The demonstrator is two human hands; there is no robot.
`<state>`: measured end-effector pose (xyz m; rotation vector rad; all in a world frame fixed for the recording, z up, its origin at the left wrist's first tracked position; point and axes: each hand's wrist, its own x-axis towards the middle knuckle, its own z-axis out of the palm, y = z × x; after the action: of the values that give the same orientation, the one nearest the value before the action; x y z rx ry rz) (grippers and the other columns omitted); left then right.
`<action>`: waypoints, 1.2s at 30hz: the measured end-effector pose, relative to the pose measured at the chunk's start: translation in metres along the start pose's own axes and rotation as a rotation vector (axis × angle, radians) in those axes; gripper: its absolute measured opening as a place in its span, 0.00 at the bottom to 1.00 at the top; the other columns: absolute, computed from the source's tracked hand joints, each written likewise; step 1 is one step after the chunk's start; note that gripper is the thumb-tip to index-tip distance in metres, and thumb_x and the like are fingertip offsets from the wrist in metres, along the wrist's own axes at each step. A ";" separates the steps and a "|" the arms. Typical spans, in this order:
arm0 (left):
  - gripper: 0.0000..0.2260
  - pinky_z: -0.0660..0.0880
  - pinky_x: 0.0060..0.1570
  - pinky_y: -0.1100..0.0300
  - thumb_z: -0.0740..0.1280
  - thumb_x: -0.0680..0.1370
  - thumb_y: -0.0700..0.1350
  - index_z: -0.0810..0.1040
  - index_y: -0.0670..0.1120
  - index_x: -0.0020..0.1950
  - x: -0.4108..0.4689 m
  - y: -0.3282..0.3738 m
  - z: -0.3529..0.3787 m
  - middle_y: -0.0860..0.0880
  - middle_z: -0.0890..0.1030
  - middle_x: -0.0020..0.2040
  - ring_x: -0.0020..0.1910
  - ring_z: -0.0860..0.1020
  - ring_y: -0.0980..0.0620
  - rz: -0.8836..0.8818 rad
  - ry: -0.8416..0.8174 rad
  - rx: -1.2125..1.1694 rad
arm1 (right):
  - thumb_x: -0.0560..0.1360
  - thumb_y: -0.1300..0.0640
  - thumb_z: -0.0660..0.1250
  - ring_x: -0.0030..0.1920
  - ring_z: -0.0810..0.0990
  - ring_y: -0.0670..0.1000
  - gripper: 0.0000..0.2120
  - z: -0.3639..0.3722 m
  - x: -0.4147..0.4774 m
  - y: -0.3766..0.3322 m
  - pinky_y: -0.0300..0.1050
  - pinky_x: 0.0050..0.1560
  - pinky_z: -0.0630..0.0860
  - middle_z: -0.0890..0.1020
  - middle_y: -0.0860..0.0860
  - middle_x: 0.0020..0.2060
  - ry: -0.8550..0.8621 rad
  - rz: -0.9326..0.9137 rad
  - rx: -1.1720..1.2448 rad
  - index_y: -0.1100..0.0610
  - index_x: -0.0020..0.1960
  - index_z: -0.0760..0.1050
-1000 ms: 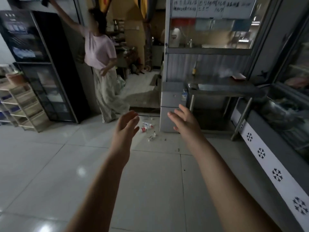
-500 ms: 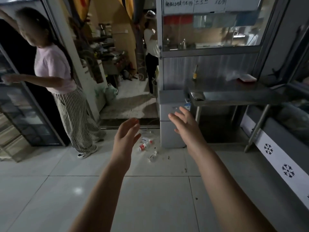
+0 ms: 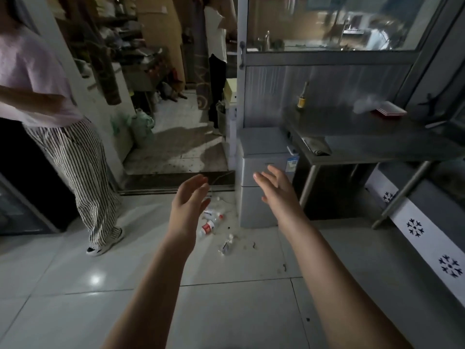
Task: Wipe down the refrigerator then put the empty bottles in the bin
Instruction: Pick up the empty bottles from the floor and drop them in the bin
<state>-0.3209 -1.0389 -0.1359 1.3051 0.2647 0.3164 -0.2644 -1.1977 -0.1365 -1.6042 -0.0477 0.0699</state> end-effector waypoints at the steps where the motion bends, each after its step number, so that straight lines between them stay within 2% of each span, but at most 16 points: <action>1: 0.09 0.72 0.61 0.54 0.63 0.78 0.40 0.74 0.49 0.56 0.025 0.002 -0.008 0.48 0.78 0.58 0.58 0.76 0.52 -0.014 -0.015 0.002 | 0.75 0.48 0.65 0.65 0.70 0.46 0.28 0.014 0.019 0.002 0.52 0.68 0.67 0.68 0.50 0.69 0.021 0.016 0.002 0.52 0.72 0.60; 6: 0.10 0.72 0.61 0.53 0.62 0.78 0.39 0.74 0.45 0.59 0.138 0.001 -0.037 0.47 0.78 0.56 0.55 0.77 0.52 -0.058 -0.074 0.023 | 0.76 0.49 0.65 0.61 0.71 0.45 0.27 0.066 0.102 0.017 0.51 0.67 0.67 0.70 0.51 0.67 0.111 0.078 -0.019 0.54 0.71 0.62; 12: 0.08 0.71 0.62 0.49 0.63 0.77 0.39 0.76 0.48 0.54 0.233 -0.035 -0.049 0.46 0.78 0.58 0.58 0.76 0.50 -0.168 -0.140 0.071 | 0.75 0.48 0.66 0.60 0.72 0.46 0.26 0.100 0.180 0.063 0.50 0.66 0.69 0.73 0.51 0.66 0.176 0.206 -0.041 0.54 0.69 0.64; 19: 0.07 0.71 0.63 0.48 0.64 0.77 0.40 0.77 0.47 0.54 0.371 -0.098 -0.041 0.48 0.78 0.56 0.58 0.76 0.50 -0.267 -0.170 0.135 | 0.75 0.48 0.66 0.62 0.71 0.48 0.26 0.122 0.301 0.134 0.52 0.66 0.68 0.72 0.51 0.66 0.191 0.347 -0.052 0.54 0.70 0.64; 22: 0.08 0.71 0.63 0.48 0.63 0.78 0.40 0.76 0.47 0.56 0.427 -0.132 -0.036 0.46 0.78 0.57 0.58 0.77 0.48 -0.371 -0.143 0.170 | 0.75 0.48 0.65 0.63 0.72 0.50 0.26 0.129 0.356 0.164 0.54 0.66 0.69 0.72 0.52 0.66 0.200 0.445 -0.093 0.55 0.69 0.65; 25: 0.09 0.72 0.62 0.49 0.64 0.78 0.40 0.75 0.45 0.58 0.480 -0.166 -0.036 0.45 0.78 0.58 0.58 0.77 0.47 -0.439 -0.152 0.194 | 0.75 0.48 0.65 0.61 0.72 0.50 0.26 0.137 0.405 0.193 0.51 0.63 0.70 0.72 0.52 0.65 0.199 0.515 -0.109 0.57 0.70 0.65; 27: 0.08 0.73 0.61 0.50 0.64 0.78 0.40 0.76 0.47 0.56 0.507 -0.187 -0.039 0.45 0.78 0.58 0.58 0.77 0.47 -0.482 -0.147 0.218 | 0.76 0.48 0.65 0.58 0.71 0.47 0.26 0.145 0.427 0.213 0.47 0.60 0.70 0.72 0.51 0.64 0.200 0.578 -0.101 0.56 0.69 0.65; 30: 0.07 0.73 0.60 0.50 0.64 0.77 0.39 0.77 0.50 0.51 0.539 -0.225 -0.048 0.45 0.79 0.56 0.58 0.77 0.45 -0.567 -0.144 0.225 | 0.75 0.47 0.66 0.55 0.72 0.47 0.25 0.155 0.452 0.253 0.50 0.61 0.71 0.74 0.51 0.60 0.188 0.680 -0.135 0.56 0.68 0.67; 33: 0.07 0.72 0.60 0.50 0.64 0.77 0.37 0.77 0.48 0.49 0.564 -0.270 -0.058 0.41 0.78 0.57 0.59 0.76 0.43 -0.650 -0.170 0.206 | 0.75 0.49 0.67 0.52 0.73 0.48 0.23 0.171 0.472 0.303 0.47 0.56 0.71 0.75 0.51 0.55 0.193 0.771 -0.128 0.59 0.66 0.68; 36: 0.07 0.72 0.57 0.53 0.65 0.75 0.37 0.76 0.47 0.50 0.587 -0.324 -0.072 0.39 0.78 0.56 0.58 0.76 0.42 -0.723 -0.201 0.218 | 0.75 0.50 0.68 0.49 0.74 0.49 0.20 0.189 0.487 0.360 0.49 0.57 0.73 0.76 0.52 0.49 0.237 0.859 -0.167 0.61 0.61 0.72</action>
<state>0.2230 -0.8293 -0.4755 1.3527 0.5867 -0.4649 0.2026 -0.9859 -0.5099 -1.6866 0.8408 0.5486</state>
